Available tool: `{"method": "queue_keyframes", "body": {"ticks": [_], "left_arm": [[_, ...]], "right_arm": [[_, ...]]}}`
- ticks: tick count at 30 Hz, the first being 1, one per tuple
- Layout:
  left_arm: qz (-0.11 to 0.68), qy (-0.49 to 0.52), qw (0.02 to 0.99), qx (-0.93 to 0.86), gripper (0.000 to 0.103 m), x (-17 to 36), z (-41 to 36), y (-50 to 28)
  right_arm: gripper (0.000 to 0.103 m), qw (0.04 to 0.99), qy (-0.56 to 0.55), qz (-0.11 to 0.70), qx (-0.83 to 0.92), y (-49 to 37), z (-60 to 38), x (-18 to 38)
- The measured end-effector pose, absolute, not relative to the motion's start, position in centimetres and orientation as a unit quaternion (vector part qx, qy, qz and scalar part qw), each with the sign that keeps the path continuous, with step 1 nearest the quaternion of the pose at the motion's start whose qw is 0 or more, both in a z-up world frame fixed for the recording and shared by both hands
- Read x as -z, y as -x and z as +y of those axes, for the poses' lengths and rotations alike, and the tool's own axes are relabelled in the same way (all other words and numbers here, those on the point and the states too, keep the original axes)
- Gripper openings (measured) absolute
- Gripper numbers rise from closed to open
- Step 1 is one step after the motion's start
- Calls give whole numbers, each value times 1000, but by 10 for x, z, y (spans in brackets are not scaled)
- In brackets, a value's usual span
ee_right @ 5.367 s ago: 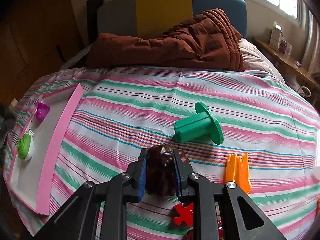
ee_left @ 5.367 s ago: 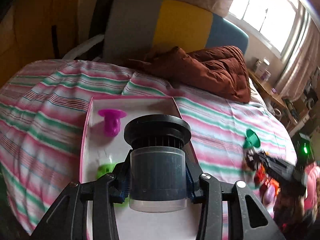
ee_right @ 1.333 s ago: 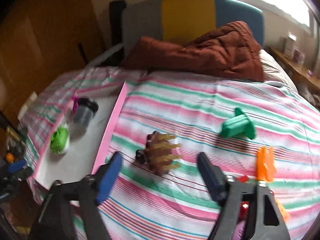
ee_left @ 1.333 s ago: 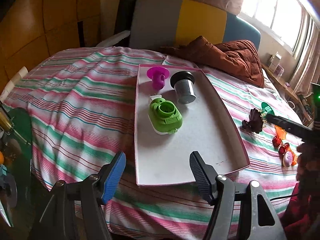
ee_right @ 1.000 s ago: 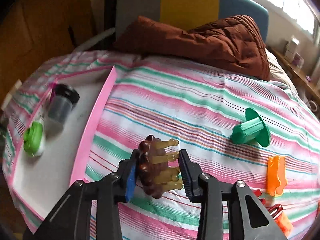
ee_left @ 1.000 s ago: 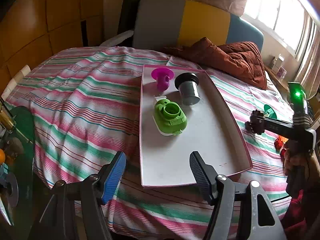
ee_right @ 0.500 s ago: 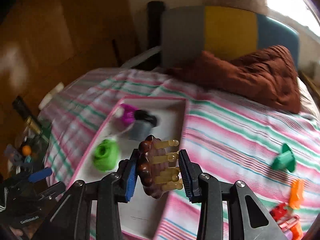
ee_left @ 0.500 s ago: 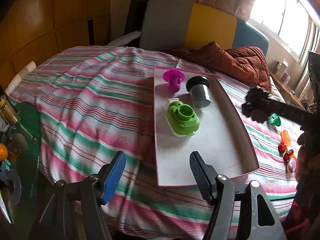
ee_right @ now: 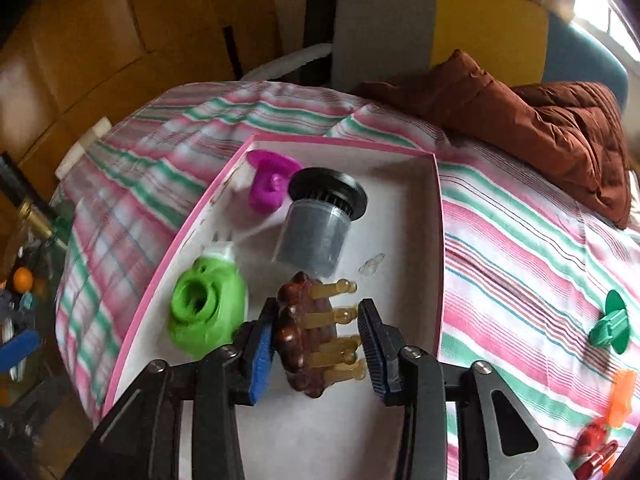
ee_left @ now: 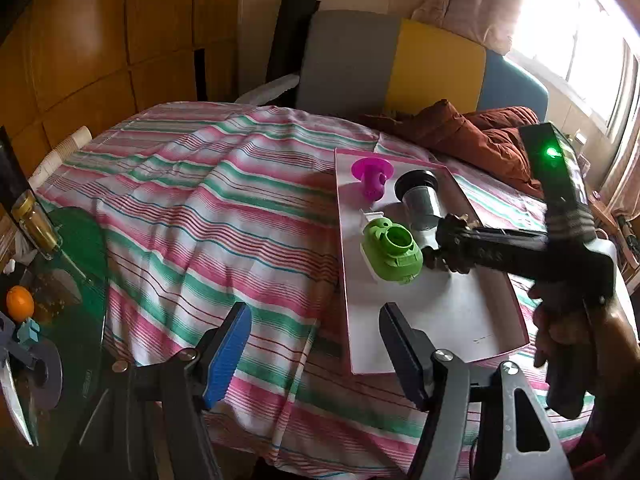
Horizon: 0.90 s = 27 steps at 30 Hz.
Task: Organize rigid objects
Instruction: 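Lower the brown pumpkin into the tray and open the right gripper, then move both tools back toward the remaining toys on the bedspread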
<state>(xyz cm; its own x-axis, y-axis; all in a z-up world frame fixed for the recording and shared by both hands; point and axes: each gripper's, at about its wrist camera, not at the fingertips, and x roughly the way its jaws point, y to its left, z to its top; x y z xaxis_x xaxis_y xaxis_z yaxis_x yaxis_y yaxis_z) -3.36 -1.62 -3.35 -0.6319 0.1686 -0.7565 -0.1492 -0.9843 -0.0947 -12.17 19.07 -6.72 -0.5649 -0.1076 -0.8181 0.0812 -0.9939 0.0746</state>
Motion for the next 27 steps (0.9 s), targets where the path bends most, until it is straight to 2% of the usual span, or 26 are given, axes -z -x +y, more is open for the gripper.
{"method": "queue_keyframes", "body": {"ticks": [3, 14, 16, 18, 27], "left_arm": [[-11, 420, 87, -903, 68, 33, -17, 34], [-11, 426, 90, -900, 68, 36, -16, 32], [-9, 425, 89, -901, 68, 36, -16, 31], [-10, 425, 89, -901, 68, 37, -17, 31], [-25, 443, 102, -890, 68, 42, -13, 34]], "right_arm": [[65, 56, -449, -21, 891, 121, 192, 60], [93, 53, -412, -10, 910, 84, 198, 36], [96, 50, -401, -4, 915, 75, 200, 31], [103, 47, -392, 3, 919, 66, 202, 26], [103, 3, -373, 8, 928, 23, 249, 14]]}}
